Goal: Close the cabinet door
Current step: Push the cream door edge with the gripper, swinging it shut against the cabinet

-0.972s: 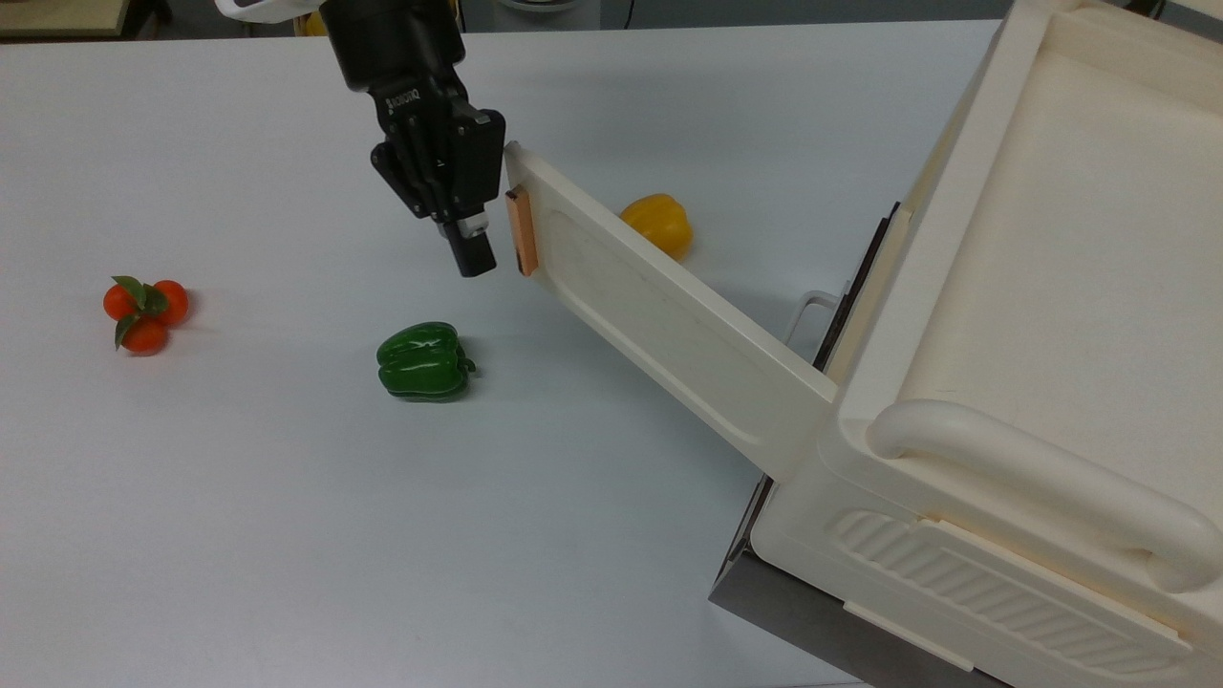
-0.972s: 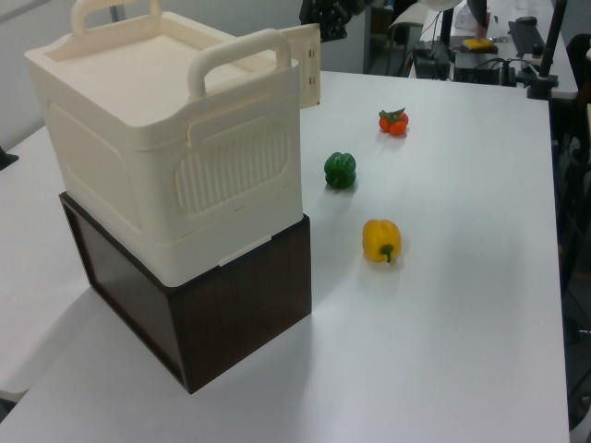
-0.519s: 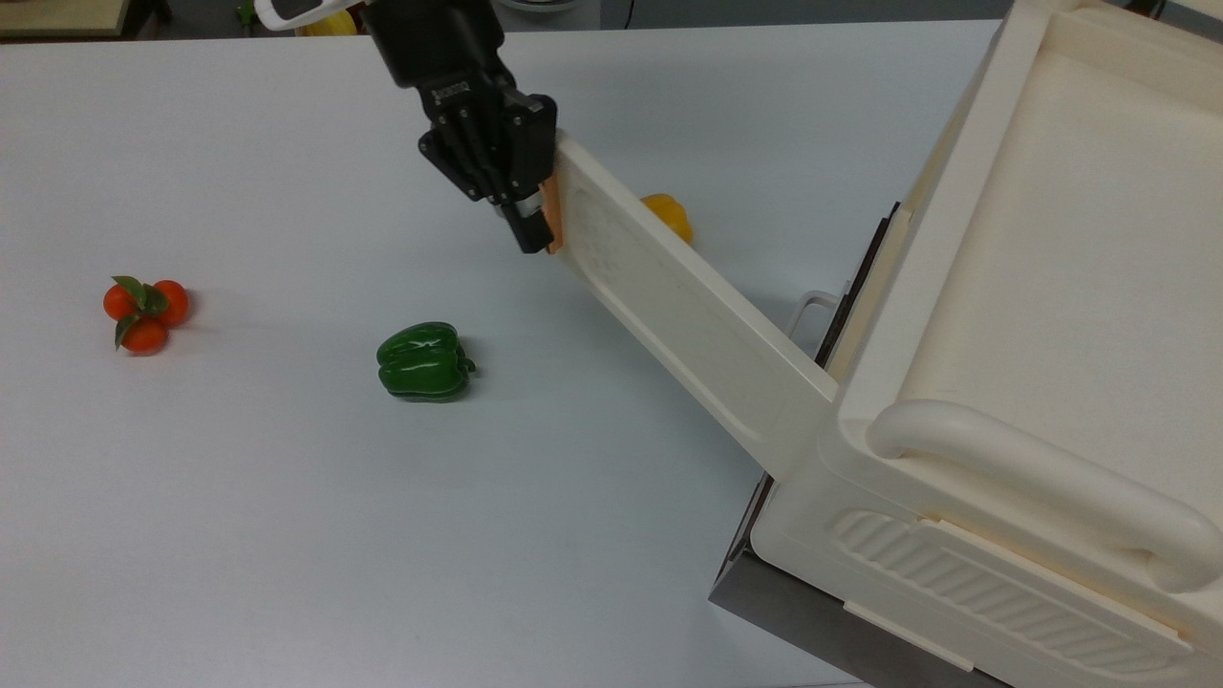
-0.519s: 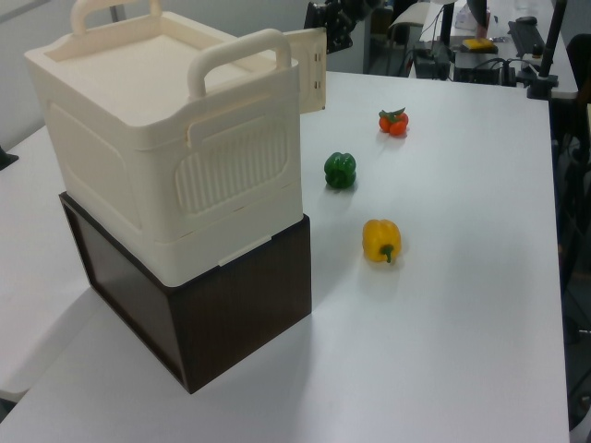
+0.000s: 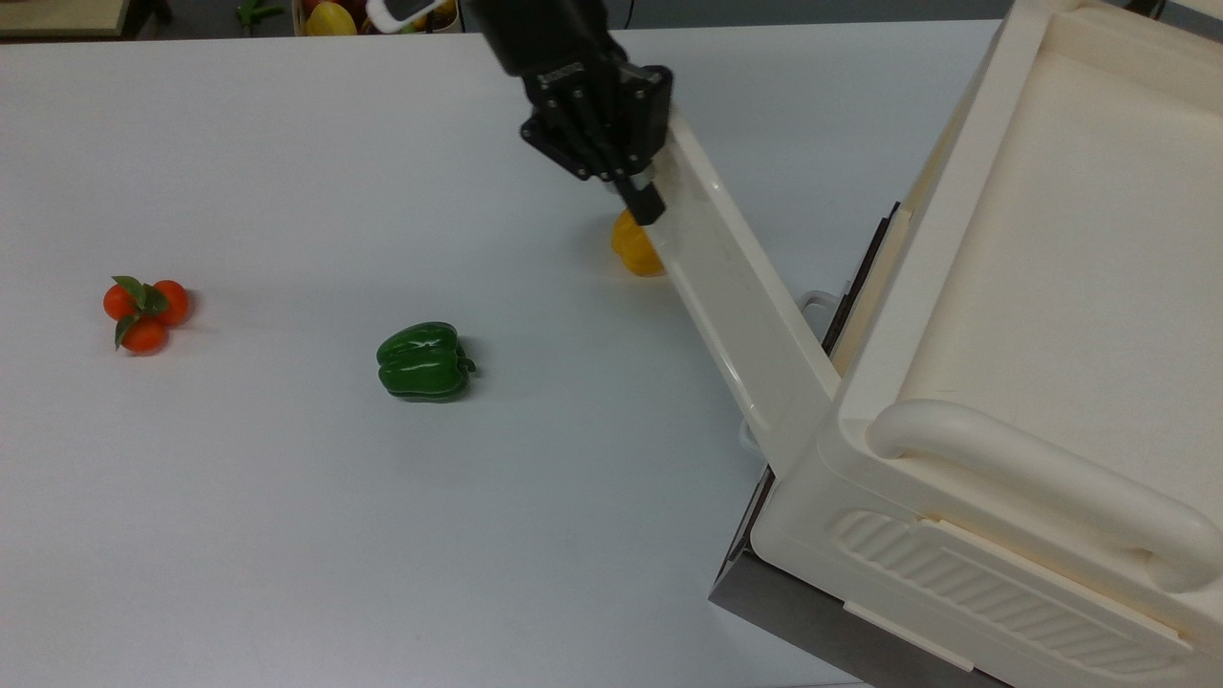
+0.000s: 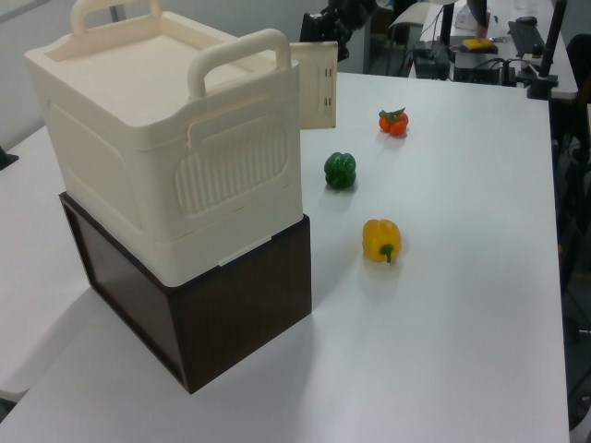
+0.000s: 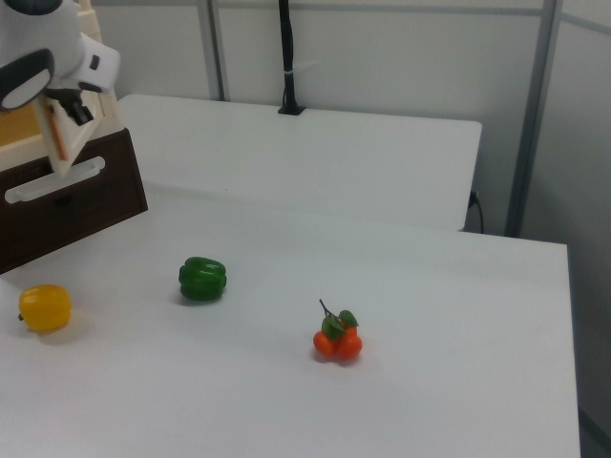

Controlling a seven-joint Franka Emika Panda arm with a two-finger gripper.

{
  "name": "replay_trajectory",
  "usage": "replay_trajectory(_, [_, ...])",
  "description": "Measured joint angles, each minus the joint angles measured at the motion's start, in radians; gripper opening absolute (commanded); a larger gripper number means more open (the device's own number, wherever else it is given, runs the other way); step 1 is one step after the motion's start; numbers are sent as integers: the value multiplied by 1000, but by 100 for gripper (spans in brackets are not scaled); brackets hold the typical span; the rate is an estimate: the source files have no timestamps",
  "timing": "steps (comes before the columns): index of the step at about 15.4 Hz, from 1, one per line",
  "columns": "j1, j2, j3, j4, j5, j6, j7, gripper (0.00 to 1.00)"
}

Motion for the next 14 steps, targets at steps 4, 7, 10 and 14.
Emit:
replay_trajectory(4, [3, 0, 53, -1, 0, 0, 14, 0])
replay_trajectory(7, [6, 0, 85, -1, 0, 0, 20, 0])
replay_trajectory(10, [14, 0, 109, -1, 0, 0, 21, 0])
replay_trajectory(14, [18, 1, 147, -2, 0, 0, 25, 0])
